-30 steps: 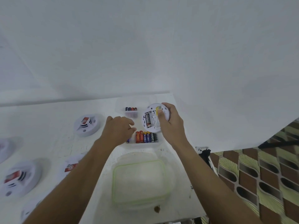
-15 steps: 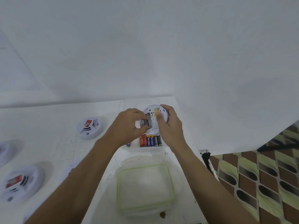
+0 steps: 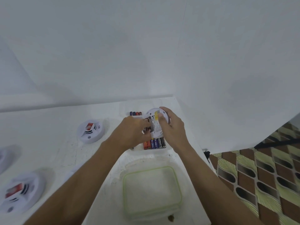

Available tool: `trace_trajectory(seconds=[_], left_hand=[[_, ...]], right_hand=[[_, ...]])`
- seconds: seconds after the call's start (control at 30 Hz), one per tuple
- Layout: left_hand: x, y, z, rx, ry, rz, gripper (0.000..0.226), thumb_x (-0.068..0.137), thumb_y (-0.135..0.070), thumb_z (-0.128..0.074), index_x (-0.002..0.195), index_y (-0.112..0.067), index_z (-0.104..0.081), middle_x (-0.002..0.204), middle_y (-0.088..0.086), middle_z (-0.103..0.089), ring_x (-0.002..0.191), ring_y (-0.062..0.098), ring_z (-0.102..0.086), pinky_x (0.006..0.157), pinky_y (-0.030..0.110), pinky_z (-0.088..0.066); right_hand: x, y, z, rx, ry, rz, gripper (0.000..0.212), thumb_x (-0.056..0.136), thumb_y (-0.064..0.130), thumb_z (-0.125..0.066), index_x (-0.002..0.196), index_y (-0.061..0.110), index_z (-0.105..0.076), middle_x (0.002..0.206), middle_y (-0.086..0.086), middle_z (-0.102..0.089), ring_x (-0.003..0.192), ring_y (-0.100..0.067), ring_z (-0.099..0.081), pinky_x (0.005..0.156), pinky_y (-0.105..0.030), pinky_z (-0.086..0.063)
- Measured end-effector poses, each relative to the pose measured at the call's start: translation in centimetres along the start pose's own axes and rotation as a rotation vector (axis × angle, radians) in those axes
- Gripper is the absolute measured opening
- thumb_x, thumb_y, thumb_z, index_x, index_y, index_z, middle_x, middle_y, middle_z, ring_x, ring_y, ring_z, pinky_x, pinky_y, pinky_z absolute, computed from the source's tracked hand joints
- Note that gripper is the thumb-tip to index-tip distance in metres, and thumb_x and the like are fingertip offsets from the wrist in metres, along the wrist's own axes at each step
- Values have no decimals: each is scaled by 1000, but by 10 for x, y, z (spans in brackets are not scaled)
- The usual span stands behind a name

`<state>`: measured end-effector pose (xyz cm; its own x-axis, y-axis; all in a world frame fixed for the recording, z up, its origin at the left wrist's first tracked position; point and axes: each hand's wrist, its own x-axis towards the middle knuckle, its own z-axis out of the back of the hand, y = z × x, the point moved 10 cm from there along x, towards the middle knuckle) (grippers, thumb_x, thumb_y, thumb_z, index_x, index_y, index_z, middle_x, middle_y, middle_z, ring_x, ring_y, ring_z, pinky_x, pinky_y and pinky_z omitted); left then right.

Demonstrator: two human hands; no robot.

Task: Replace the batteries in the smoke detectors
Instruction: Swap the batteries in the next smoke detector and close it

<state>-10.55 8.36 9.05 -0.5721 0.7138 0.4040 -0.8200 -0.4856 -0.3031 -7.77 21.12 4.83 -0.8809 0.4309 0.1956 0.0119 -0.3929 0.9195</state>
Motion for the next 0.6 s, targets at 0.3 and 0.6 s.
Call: trace_trajectory(seconds=[0.3, 0.6], left_hand=[[-4, 4, 11, -149, 31, -58, 27, 80, -38, -62, 94, -22, -79, 81, -10, -76, 56, 8, -61, 57, 18, -48], [-18, 45, 12, -611, -99, 319, 20, 87, -7, -68, 99, -22, -73, 92, -8, -76, 87, 6, -72, 87, 28, -57]], right_hand=[[-6, 1, 4, 60, -75, -4, 24, 104, 28, -51, 126, 23, -62, 109, 12, -68, 100, 2, -64, 85, -19, -53], [-8, -5, 19, 45, -118, -34, 26, 103, 31, -52, 127, 24, -61, 109, 15, -66, 100, -2, -63, 87, -24, -53]])
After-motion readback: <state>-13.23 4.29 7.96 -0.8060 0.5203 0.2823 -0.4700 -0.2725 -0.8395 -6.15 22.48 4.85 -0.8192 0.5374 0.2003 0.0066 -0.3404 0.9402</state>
